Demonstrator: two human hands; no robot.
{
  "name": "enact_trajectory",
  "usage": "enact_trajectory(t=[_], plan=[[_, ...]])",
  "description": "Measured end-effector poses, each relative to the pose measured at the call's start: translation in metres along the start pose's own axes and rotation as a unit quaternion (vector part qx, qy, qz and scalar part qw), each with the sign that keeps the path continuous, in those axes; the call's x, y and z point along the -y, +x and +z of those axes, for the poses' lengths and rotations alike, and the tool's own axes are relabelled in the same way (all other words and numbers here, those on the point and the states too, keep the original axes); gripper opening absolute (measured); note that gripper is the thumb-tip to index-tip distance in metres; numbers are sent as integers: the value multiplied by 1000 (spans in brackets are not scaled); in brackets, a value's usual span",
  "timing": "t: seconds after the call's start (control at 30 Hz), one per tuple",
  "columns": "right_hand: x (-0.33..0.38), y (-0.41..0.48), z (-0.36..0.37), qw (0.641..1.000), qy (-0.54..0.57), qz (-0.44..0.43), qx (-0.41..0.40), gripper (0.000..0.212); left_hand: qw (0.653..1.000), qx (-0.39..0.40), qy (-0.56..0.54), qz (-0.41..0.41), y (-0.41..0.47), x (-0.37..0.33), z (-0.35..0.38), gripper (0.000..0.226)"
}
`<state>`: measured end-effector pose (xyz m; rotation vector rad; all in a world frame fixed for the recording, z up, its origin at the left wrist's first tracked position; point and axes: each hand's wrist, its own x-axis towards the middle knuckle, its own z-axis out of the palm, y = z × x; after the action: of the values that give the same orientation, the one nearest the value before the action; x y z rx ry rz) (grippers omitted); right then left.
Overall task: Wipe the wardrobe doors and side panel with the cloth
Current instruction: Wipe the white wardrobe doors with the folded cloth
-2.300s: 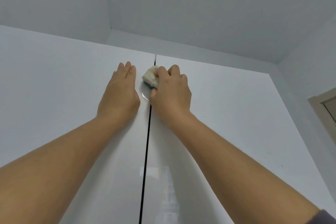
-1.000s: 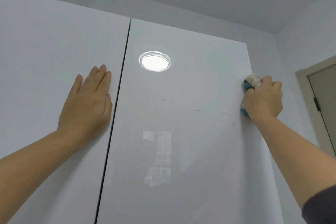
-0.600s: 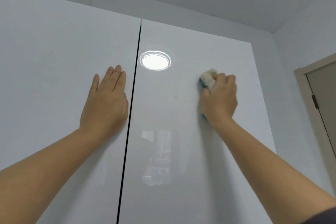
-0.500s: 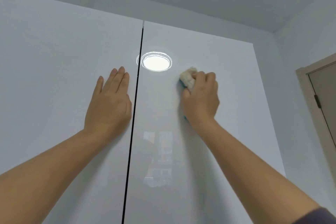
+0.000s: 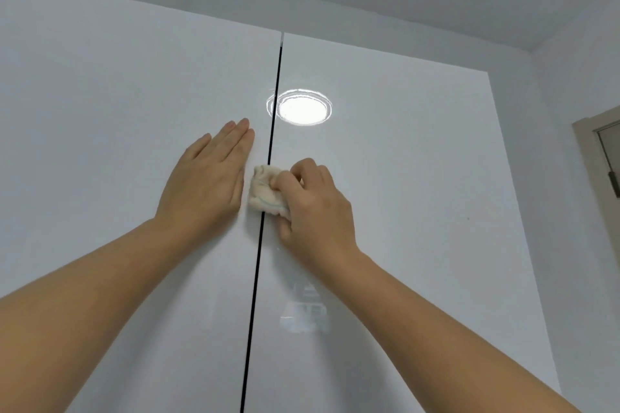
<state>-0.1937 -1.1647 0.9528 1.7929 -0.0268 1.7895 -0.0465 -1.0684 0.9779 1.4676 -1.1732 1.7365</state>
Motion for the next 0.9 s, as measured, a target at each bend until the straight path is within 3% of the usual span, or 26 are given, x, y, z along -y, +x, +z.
enact_trajectory(t=[0.17,0.33,0.6,0.9], plan=[[-37,-12,-20,999,-23,0,35,22,1000,11,28,1,1,-4,-2,55],[-97,-19,-45,991,-55,118,17,17,999,6,23,-37,-12,-17,-5,58],[-195,-63,-94,938,-129,318,-44,13,1000,23,14,-12,-50,-43,1,59],[-208,-93,-108,878,-166,441,-82,16,997,5,-11,-70,-58,-43,1,60]])
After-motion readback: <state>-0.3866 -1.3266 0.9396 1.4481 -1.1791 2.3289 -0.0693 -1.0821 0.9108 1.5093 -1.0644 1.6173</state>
